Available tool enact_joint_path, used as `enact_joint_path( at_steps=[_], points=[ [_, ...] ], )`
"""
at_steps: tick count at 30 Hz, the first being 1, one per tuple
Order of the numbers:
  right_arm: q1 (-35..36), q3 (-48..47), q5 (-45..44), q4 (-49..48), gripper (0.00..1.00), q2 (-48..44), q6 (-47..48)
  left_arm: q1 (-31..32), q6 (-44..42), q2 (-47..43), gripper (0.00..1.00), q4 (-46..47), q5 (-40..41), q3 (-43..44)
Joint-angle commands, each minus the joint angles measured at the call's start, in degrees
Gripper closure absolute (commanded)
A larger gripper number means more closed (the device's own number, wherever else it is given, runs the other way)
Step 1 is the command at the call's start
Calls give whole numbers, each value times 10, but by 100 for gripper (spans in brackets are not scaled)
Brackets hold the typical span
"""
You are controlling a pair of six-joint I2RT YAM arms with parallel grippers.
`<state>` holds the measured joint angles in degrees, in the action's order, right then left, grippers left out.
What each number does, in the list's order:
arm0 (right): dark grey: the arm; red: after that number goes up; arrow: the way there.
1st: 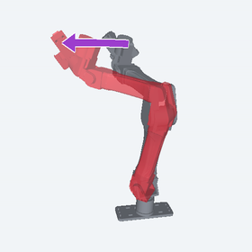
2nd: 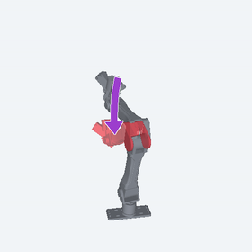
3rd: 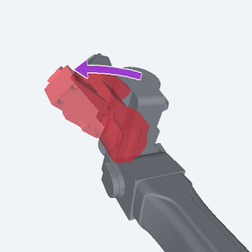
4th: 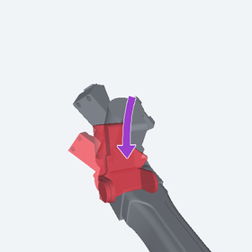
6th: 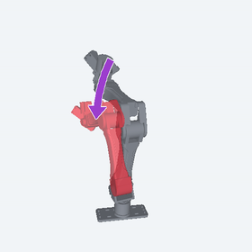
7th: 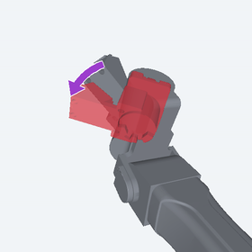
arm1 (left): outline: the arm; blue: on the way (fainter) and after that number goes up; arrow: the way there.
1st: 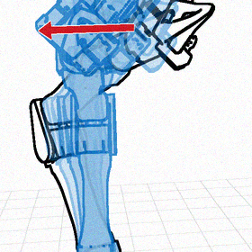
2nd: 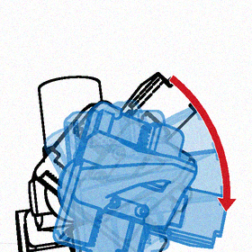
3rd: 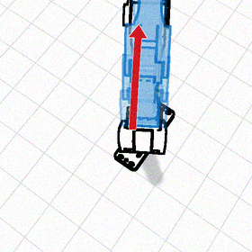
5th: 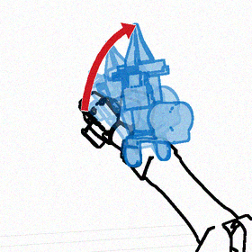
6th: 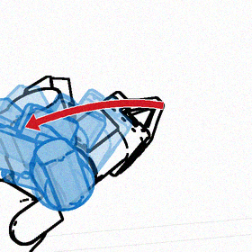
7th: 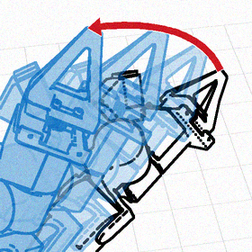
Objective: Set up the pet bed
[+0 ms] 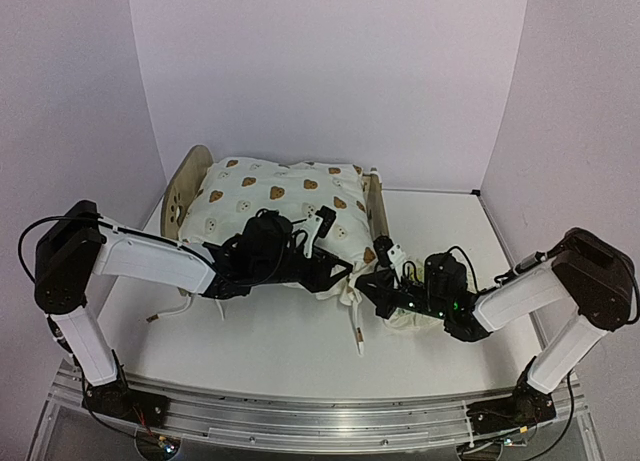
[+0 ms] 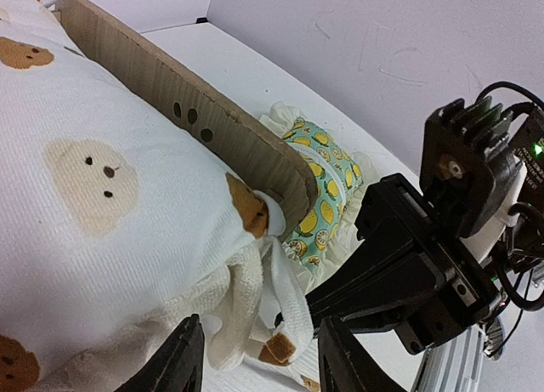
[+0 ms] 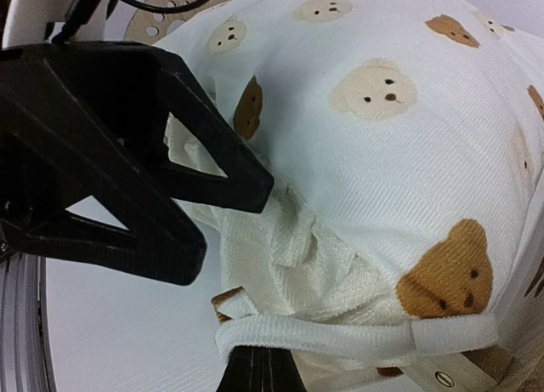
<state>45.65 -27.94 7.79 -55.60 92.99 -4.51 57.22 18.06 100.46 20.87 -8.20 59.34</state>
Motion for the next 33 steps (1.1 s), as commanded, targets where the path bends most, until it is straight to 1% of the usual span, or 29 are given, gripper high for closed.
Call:
enact_joint_path(
  at_steps=[1, 5, 10, 19, 30, 32, 33],
  points=[
    [-3, 6, 8, -21, 100, -23, 5, -21, 72, 6, 54, -14, -79, 25],
    [-2, 6, 7, -21, 100, -25, 6, -24, 91, 2, 61, -36, -116, 34],
    [-2, 5, 9, -21, 100, -22, 5, -24, 102, 10, 61, -39, -150, 39],
    [-2, 5, 9, -21, 100, -21, 2, -24, 101, 36, 63, -33, -156, 56],
    [-2, 1, 13, -21, 100, -17, 0, -24, 103, 49, 74, -6, -157, 57],
    [-2, 2, 14, -21, 100, -16, 0, -24, 105, 46, 74, -5, -157, 55],
    [-3, 2, 14, -21, 100, -16, 0, -24, 105, 43, 73, -5, -156, 54]
  ],
)
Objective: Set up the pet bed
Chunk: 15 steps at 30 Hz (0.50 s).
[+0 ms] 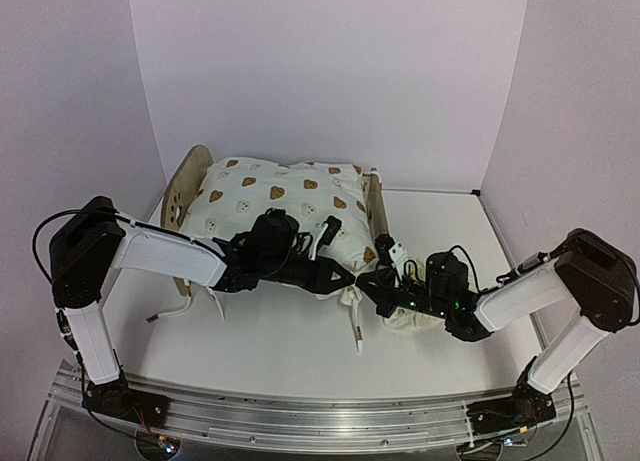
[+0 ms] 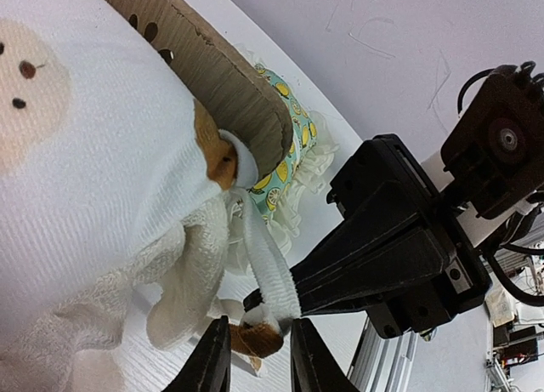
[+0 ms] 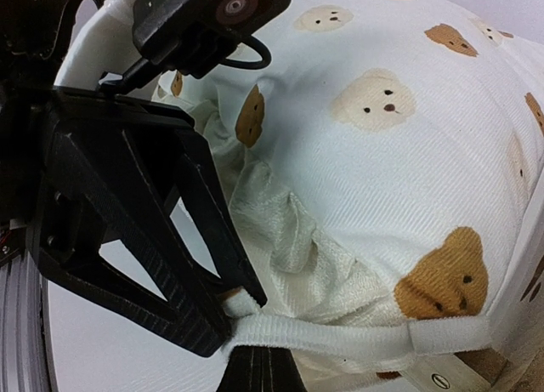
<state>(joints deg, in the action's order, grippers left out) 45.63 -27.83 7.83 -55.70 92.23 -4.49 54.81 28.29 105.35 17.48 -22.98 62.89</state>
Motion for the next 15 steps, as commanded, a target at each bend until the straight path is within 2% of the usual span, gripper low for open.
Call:
enact_joint_path(
  at_steps=[1, 4, 11, 15],
  points=[
    [-2, 1, 14, -20, 100, -8, 1, 0, 3, -8, 71, 29, -6, 18],
    [-2, 1, 14, -20, 100, -7, 0, 0, 3, -14, 68, 30, 2, 15],
    [-2, 0, 16, -20, 100, -7, -1, 1, 3, -11, 76, 36, 2, 17],
    [-2, 1, 16, -20, 100, -7, -1, 1, 4, -16, 76, 43, 6, 13]
  ],
)
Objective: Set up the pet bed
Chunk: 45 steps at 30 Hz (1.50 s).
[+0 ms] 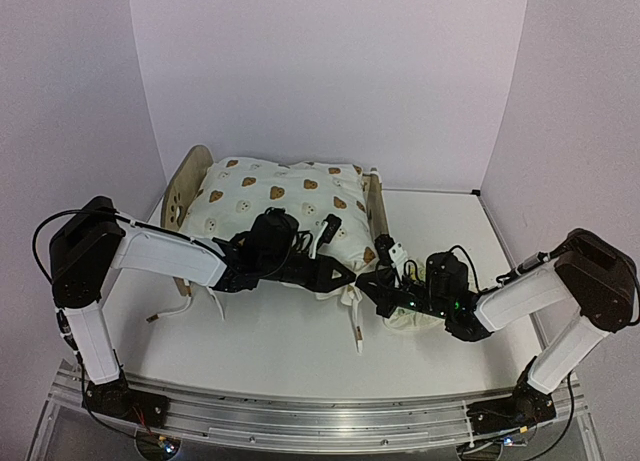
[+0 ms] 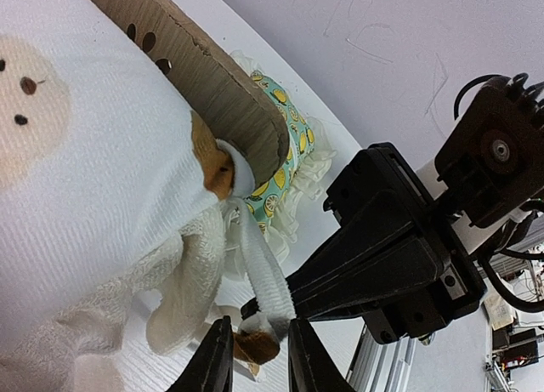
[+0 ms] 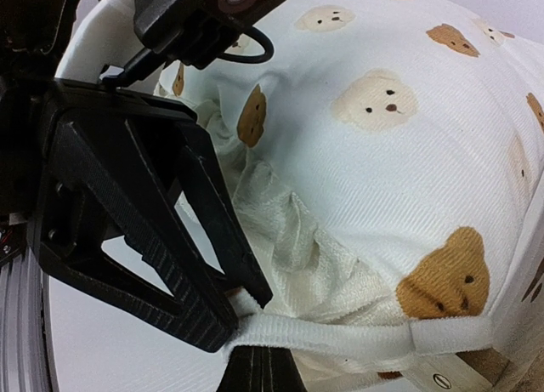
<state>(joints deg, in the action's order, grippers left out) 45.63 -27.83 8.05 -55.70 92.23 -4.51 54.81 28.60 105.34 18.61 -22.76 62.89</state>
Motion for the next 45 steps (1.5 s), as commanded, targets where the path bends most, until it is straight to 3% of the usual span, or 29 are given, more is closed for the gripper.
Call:
enact_joint_path(
  at_steps=[1, 4, 9, 14, 16, 19, 21, 24, 27, 35, 45],
  points=[
    [-2, 2, 14, -20, 100, -7, -1, 1, 1, -18, 75, 33, 4, 11],
    [-2, 2, 14, -20, 100, -8, -1, 0, 1, -22, 80, 35, 5, 9],
    [-2, 2, 14, -20, 100, -9, -2, 1, 1, -21, 99, 35, 0, 10],
    [-3, 1, 14, -20, 100, -9, -6, 0, 2, -21, 100, 36, -5, 8],
    [-3, 1, 13, -20, 100, -9, -6, 0, 4, -22, 97, 35, -6, 8],
    [-2, 2, 13, -20, 100, -9, -6, 0, 7, -21, 68, 30, -8, 12],
    [-2, 2, 14, -20, 100, -9, -7, 0, 10, -23, 60, 31, -7, 10],
    [-2, 2, 15, -20, 100, -8, -8, 0, 14, -33, 60, 41, -1, 2],
    [-2, 1, 16, -20, 100, -8, -8, 0, 15, -40, 67, 44, 7, -4],
    [-2, 0, 17, -20, 100, -9, -9, 0, 22, -45, 74, 47, 15, -9],
    [-2, -1, 18, -20, 100, -9, -12, 1, 20, -26, 67, 30, 19, 0]
  ],
)
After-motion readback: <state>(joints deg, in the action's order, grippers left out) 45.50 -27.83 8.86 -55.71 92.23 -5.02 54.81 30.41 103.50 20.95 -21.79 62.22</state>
